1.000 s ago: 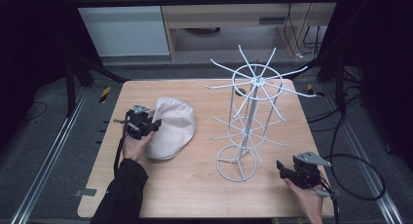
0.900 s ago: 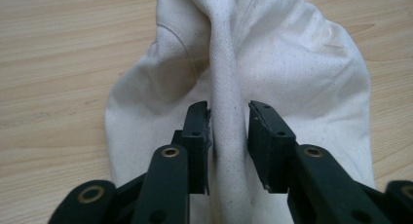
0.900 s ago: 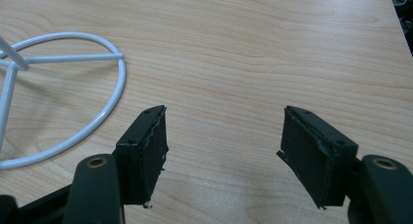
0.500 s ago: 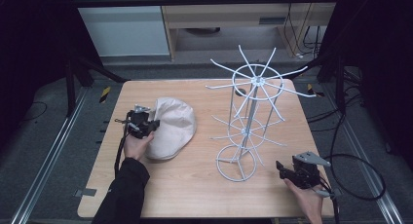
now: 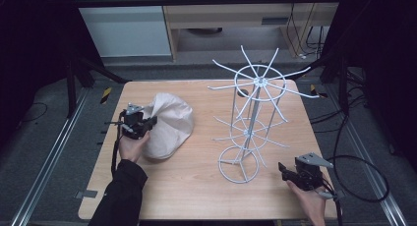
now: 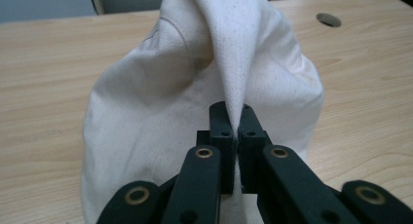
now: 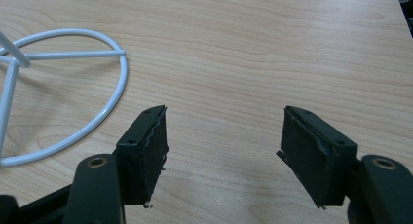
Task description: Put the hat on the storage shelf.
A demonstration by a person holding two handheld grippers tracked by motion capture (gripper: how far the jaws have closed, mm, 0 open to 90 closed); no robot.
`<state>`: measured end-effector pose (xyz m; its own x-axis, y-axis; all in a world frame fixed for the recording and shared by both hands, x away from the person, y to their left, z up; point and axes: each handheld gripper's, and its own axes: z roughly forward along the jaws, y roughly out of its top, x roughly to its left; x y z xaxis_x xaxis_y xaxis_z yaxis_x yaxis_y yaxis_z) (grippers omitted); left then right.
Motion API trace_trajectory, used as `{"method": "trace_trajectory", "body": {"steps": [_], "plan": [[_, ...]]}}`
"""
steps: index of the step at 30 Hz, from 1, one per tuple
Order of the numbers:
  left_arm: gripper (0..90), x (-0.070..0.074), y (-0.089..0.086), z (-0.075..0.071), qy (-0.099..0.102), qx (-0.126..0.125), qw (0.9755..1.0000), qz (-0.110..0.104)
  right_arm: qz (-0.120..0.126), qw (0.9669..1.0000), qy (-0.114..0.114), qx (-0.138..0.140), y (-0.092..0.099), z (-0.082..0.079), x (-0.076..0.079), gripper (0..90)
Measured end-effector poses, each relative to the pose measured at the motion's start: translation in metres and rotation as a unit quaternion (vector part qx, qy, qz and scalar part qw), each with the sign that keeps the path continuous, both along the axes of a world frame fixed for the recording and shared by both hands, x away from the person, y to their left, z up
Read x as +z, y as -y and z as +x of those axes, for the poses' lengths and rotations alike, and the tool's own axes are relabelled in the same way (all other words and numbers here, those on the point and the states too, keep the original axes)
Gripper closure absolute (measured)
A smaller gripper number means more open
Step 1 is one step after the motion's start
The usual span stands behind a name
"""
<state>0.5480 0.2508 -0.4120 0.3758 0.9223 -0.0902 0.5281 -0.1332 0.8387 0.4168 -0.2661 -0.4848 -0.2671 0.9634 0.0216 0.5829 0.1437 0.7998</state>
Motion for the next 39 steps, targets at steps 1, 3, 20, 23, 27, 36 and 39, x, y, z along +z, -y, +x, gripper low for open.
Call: {"method": "trace_trajectory", "body": {"steps": [1,3,20,23,27,36,39], "plan": [[88.3,0.002,-0.001,-0.002,0.005,-0.001,1.0,-0.003,0.002,1.0,0.0,0.0,0.0,0.0,0.0,33.9],[88.3,0.007,-0.003,-0.007,0.015,-0.002,0.9998,-0.008,0.002,1.0,0.0,0.0,0.0,0.0,0.0,34.0],[88.4,0.04,-0.017,-0.055,0.083,-0.028,0.9951,-0.045,0.0,1.0,0.008,0.003,-0.002,-0.001,0.001,34.3],[88.4,0.045,-0.019,-0.063,0.095,-0.032,0.9934,-0.054,-0.002,0.9999,0.01,0.005,-0.002,-0.001,0.001,34.3],[88.4,0.052,-0.019,-0.07,0.109,-0.038,0.991,-0.067,0.002,0.9999,0.013,0.005,-0.001,-0.003,0.003,34.3],[88.4,0.068,-0.018,-0.087,0.149,-0.045,0.9839,-0.088,0.002,0.9998,0.018,0.006,0.0,-0.004,0.004,34.3],[88.4,0.074,-0.018,-0.092,0.161,-0.047,0.9809,-0.099,0.0,0.9998,0.017,0.007,-0.001,-0.004,0.004,34.3]]}}
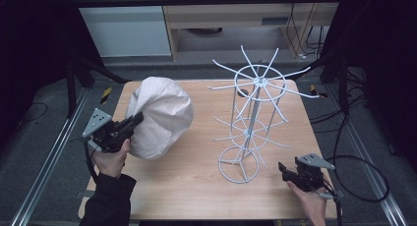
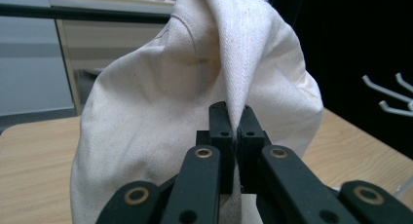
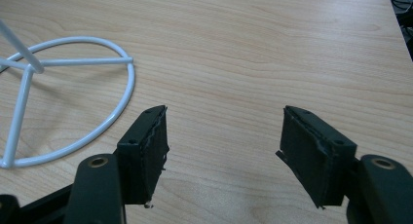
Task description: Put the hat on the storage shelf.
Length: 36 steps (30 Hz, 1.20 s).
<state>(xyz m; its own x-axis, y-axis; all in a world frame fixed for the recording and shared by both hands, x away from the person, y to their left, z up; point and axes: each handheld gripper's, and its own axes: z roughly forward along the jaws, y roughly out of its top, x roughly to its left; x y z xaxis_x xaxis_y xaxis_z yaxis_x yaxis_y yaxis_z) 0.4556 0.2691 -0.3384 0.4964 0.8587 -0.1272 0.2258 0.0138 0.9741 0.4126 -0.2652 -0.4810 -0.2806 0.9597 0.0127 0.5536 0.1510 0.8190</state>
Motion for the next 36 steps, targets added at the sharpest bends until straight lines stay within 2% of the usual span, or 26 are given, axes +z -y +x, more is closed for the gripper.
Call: {"method": "trace_trajectory", "body": {"steps": [8,13,18,28,36], "plan": [[88.4,0.01,-0.003,-0.009,0.023,-0.002,0.9995,-0.021,-0.001,1.0,-0.001,0.002,-0.001,0.0,0.0,34.3],[88.4,0.014,-0.005,-0.013,0.029,0.001,0.9992,-0.027,-0.003,1.0,0.001,0.003,-0.001,0.0,0.0,34.3],[88.4,0.02,-0.006,-0.018,0.045,0.002,0.9983,-0.036,-0.002,1.0,0.0,0.003,-0.001,0.0,0.0,34.3],[88.4,0.037,-0.007,-0.036,0.085,-0.007,0.995,-0.052,0.001,1.0,-0.001,0.001,-0.001,0.0,0.001,34.3],[88.4,0.045,-0.004,-0.044,0.104,-0.017,0.9926,-0.061,0.001,1.0,0.0,0.002,-0.001,0.0,0.001,34.3]]}}
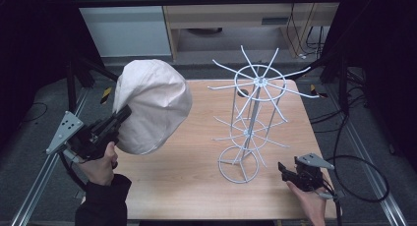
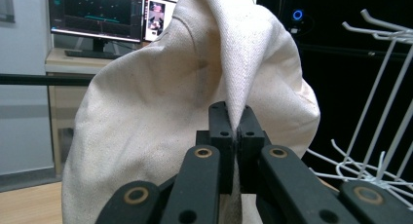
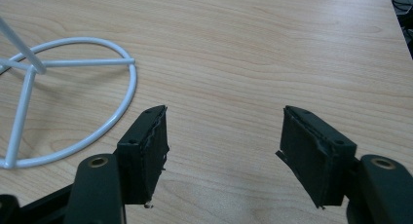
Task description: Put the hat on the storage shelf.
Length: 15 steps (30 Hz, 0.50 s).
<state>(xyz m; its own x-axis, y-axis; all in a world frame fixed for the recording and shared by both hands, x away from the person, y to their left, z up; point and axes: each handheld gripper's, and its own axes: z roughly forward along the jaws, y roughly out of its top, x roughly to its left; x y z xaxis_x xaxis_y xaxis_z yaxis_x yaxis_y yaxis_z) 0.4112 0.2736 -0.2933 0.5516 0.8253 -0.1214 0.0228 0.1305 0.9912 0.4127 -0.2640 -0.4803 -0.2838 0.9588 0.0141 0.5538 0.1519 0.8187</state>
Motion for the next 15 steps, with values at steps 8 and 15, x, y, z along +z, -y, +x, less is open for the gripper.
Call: {"method": "trace_trajectory", "body": {"steps": [8,15], "plan": [[88.4,0.011,0.001,-0.008,0.025,-0.01,0.9994,-0.02,0.002,1.0,0.0,-0.001,0.0,0.0,0.0,34.3],[88.4,0.021,-0.001,-0.014,0.047,-0.018,0.9981,-0.036,-0.002,1.0,0.002,0.0,0.001,0.001,-0.001,34.3]]}}
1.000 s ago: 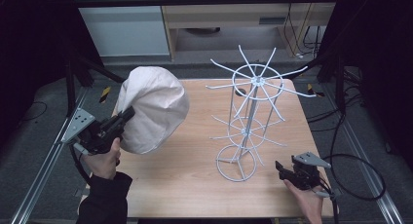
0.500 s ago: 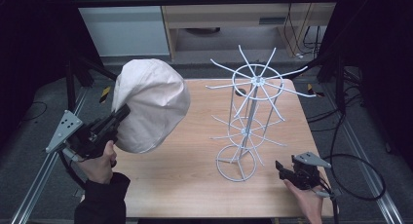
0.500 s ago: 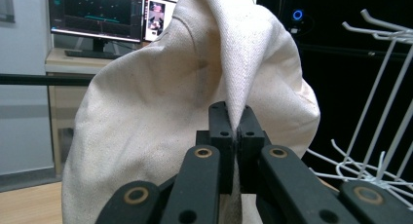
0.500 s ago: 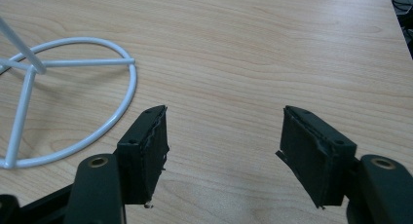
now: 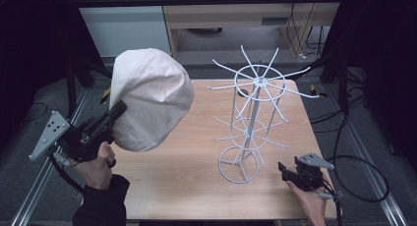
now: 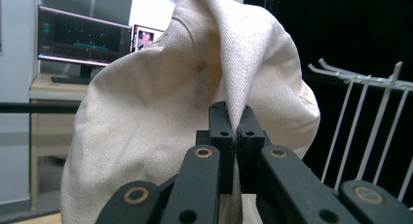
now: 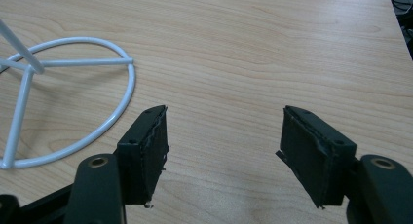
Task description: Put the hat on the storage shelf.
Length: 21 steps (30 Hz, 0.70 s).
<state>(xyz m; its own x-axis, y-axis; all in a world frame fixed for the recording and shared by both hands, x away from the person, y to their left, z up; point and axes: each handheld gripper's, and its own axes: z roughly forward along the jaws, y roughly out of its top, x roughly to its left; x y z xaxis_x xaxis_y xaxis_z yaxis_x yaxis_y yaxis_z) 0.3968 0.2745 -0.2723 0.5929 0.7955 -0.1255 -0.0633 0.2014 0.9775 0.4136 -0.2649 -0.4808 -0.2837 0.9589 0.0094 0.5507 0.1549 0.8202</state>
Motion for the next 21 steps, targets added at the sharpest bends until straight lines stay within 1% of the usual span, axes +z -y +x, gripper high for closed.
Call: {"method": "trace_trajectory", "body": {"steps": [1,4,5,6,7,8,9,11,14,15,19,20,21], "plan": [[88.4,0.001,-0.001,-0.001,0.003,-0.001,1.0,-0.002,0.004,1.0,-0.002,-0.001,0.0,0.0,0.0,34.3],[88.4,0.004,-0.002,-0.005,0.014,-0.003,0.9999,-0.009,0.004,1.0,-0.002,-0.001,0.0,0.0,0.001,34.5],[88.4,0.007,-0.003,-0.007,0.02,-0.005,0.9997,-0.016,0.0,1.0,0.0,0.0,0.0,0.0,0.0,34.5],[88.4,0.007,-0.003,-0.007,0.02,-0.005,0.9997,-0.016,0.0,1.0,0.0,0.0,0.0,0.0,0.0,34.5],[88.4,0.011,-0.004,-0.008,0.027,-0.006,0.9994,-0.021,0.007,1.0,-0.002,-0.001,0.0,0.0,0.0,34.6],[88.4,0.011,-0.004,-0.008,0.027,-0.006,0.9994,-0.021,0.007,1.0,-0.002,-0.001,0.0,0.0,0.0,34.6],[88.4,0.013,-0.004,-0.009,0.028,-0.007,0.9993,-0.025,0.002,1.0,0.0,0.0,0.0,0.001,-0.001,34.7],[88.4,0.016,-0.005,-0.009,0.031,-0.007,0.9992,-0.026,0.006,1.0,-0.005,0.0,-0.001,0.001,-0.001,34.7],[88.4,0.021,-0.005,-0.009,0.033,-0.011,0.9989,-0.031,0.006,1.0,-0.004,0.001,-0.001,0.001,-0.001,34.7],[88.4,0.025,-0.004,-0.011,0.04,-0.009,0.9987,-0.03,0.007,1.0,-0.004,0.001,-0.001,0.001,-0.001,34.7],[88.4,0.032,-0.003,-0.016,0.059,-0.016,0.9972,-0.044,0.001,1.0,0.002,0.003,-0.001,0.0,0.0,34.7],[88.4,0.032,-0.003,-0.016,0.059,-0.016,0.9972,-0.044,0.001,1.0,0.002,0.003,-0.001,0.0,0.0,34.7],[88.4,0.034,-0.003,-0.017,0.063,-0.017,0.9968,-0.046,0.002,1.0,0.002,0.002,-0.001,0.0,0.0,34.7]]}}
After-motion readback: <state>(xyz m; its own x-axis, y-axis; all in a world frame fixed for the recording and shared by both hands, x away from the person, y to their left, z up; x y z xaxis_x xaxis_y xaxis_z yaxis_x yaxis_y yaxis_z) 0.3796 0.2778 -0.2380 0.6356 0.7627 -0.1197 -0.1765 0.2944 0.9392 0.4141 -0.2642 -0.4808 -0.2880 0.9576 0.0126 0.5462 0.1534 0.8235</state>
